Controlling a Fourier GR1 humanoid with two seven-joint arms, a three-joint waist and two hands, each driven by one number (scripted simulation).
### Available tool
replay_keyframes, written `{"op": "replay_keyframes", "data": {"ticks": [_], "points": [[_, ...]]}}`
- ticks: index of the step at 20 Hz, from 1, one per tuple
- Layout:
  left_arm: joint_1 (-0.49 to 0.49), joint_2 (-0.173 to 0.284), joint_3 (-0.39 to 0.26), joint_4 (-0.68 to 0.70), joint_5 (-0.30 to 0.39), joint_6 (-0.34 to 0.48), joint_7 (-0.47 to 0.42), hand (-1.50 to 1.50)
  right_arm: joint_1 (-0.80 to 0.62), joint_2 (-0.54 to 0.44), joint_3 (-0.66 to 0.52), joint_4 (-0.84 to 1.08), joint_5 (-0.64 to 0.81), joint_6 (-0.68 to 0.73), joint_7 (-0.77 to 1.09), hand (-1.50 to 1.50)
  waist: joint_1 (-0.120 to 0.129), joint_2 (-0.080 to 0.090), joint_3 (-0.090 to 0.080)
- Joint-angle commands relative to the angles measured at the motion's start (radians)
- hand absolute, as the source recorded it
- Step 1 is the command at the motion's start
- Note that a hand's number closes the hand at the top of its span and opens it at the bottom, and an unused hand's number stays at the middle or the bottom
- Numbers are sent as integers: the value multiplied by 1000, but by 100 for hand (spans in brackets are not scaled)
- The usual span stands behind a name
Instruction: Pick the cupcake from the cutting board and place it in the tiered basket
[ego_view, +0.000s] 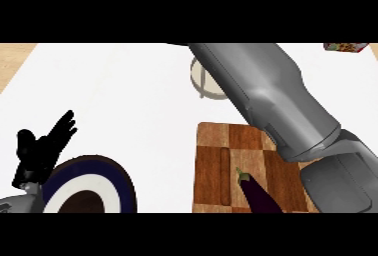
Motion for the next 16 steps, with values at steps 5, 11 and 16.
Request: {"op": "replay_keyframes", "data": {"ticks": [5,11,16], "points": [[56,7,11,-19,2,-6,-18,0,-107,-53,23,170,33,209,-174,150,-13,-5,2],[10,19,17,8,0,-10,1,0,-180,-58,18,226,41,287,-250,150,-20,-1,1],[15,-23,-3,-17,-10,21,4,0,-162,-32,-2,274,27,315,-250,150,-8,5,1]]}}
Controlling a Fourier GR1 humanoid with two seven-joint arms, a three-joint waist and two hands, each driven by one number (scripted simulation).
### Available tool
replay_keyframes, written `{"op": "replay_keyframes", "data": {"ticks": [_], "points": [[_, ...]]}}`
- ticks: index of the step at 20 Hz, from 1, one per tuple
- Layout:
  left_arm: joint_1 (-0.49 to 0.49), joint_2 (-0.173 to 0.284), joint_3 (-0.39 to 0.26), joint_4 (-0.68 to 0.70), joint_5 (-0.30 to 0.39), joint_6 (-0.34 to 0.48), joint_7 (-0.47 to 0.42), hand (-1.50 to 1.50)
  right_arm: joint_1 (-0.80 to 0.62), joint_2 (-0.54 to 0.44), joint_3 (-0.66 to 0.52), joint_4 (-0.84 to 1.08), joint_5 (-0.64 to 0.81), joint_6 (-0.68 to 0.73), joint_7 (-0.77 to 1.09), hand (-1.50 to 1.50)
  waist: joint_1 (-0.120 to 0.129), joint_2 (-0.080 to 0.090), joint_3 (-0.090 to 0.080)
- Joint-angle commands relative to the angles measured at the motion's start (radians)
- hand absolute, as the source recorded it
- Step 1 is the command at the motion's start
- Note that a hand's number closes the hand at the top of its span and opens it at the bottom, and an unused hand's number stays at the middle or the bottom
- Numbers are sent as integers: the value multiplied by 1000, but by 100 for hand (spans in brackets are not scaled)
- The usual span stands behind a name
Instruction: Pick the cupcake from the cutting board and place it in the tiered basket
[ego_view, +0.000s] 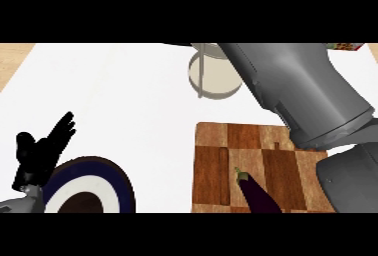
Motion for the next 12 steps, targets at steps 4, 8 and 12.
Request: {"op": "replay_keyframes", "data": {"ticks": [4,8,12], "points": [[-2,7,1,-17,6,-7,29,0,27,-17,-107,76,-99,106,33,150,-6,0,0],[-5,34,23,-19,27,-33,31,0,22,-1,-159,104,-149,192,164,-150,4,3,-1],[15,38,31,-1,27,-41,5,0,49,-31,-182,84,-172,110,249,-150,-6,0,0]]}}
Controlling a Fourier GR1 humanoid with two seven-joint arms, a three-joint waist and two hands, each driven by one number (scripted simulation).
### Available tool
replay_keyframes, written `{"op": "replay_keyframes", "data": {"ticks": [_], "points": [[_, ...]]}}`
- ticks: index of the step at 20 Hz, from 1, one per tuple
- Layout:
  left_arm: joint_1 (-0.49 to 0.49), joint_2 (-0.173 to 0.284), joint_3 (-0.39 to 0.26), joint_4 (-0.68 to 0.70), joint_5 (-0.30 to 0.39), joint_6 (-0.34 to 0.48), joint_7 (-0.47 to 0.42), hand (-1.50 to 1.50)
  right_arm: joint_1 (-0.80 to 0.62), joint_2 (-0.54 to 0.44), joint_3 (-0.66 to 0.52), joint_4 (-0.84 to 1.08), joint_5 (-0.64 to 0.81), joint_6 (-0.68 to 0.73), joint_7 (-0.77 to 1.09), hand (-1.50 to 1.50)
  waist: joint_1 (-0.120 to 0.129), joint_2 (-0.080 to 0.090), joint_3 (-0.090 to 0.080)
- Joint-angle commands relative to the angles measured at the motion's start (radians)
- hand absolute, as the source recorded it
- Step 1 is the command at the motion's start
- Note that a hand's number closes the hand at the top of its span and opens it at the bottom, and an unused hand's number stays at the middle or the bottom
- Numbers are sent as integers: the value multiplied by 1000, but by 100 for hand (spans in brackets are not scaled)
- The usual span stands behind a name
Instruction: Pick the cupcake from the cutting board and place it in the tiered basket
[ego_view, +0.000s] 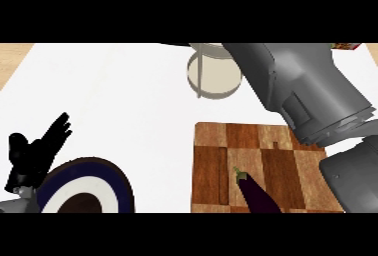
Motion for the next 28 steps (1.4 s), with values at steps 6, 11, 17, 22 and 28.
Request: {"op": "replay_keyframes", "data": {"ticks": [6,11,17,22,28], "points": [[20,-19,-2,-10,-9,18,4,0,45,-12,-21,-93,-13,-185,24,-150,-14,-4,0],[36,-15,10,3,15,-7,-2,0,-39,-78,-46,-154,-19,-307,105,-150,-23,-11,0],[42,-9,43,4,9,33,14,0,-33,-124,-159,-232,-109,-417,206,-150,-74,-34,3],[95,-11,50,22,4,28,-19,0,61,-135,-255,-366,-195,-567,141,-150,-113,-46,5],[168,-8,63,-33,2,37,-9,0,196,-114,-282,-615,-267,-550,70,-150,-156,-72,7]]}}
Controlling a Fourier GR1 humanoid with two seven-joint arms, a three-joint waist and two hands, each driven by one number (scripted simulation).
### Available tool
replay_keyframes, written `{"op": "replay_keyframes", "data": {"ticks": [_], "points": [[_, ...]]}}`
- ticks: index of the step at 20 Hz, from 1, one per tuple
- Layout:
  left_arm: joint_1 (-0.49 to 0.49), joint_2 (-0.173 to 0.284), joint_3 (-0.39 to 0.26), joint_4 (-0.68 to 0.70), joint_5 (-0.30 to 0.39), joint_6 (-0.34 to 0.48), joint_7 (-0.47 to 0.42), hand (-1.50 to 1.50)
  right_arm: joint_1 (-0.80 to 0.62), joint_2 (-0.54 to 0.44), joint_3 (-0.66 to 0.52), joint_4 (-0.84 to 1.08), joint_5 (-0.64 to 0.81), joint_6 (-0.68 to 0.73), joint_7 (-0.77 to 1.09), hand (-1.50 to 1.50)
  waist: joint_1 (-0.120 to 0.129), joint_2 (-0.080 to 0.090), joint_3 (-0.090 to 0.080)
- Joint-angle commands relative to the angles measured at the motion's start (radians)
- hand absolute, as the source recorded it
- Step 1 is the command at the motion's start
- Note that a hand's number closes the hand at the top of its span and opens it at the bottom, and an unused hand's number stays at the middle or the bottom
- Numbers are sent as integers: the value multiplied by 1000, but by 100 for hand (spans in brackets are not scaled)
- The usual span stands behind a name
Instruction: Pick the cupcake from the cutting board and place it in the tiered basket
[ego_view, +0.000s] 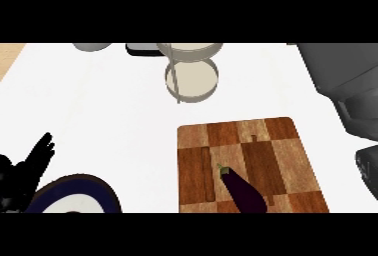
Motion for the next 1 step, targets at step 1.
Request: {"op": "replay_keyframes", "data": {"ticks": [1], "points": [[48,11,22,-30,31,-24,11,0,117,13,-28,-182,-68,-25,-31,-150,-26,-14,0]]}}
